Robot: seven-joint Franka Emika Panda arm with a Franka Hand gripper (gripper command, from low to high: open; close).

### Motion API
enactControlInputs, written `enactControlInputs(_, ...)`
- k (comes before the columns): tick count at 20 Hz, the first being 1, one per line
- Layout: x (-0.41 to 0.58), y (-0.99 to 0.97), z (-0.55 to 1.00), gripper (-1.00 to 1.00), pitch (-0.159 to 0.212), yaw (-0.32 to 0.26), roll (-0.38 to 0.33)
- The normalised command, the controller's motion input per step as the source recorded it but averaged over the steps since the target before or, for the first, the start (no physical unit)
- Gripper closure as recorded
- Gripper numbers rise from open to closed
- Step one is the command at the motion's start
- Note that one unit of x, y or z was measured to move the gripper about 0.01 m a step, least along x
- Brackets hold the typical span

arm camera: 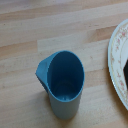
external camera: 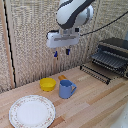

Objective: Position your gripper near the tray handle while precisely lining it up. Firmly yet gently grip the handle, ensuring a strong hold. Slide the tray into the oven in a steady manner until it's entirely inside. Relinquish the handle as it sits within the oven and extract your gripper with care.

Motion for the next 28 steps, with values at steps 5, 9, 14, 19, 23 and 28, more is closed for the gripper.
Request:
enactControlInputs(5, 0.0, -0.16, -0.03, -1.0, 0.009, 0.044, -0.288)
enactControlInputs(9, 0.0, -0.31, 0.0, -1.0, 0.0, 0.052, -0.35)
enactControlInputs(14, 0.0, -0.33, 0.0, -1.0, 0.006, 0.049, -0.346)
enactControlInputs(19, 0.011, -0.37, -0.05, -1.0, 0.019, 0.053, -0.332)
enactControlInputs(23, 0.063, -0.39, -0.16, -1.0, 0.022, 0.096, -0.306)
enactControlInputs(28, 0.055, -0.4, -0.24, -1.0, 0.038, 0.137, -0.278)
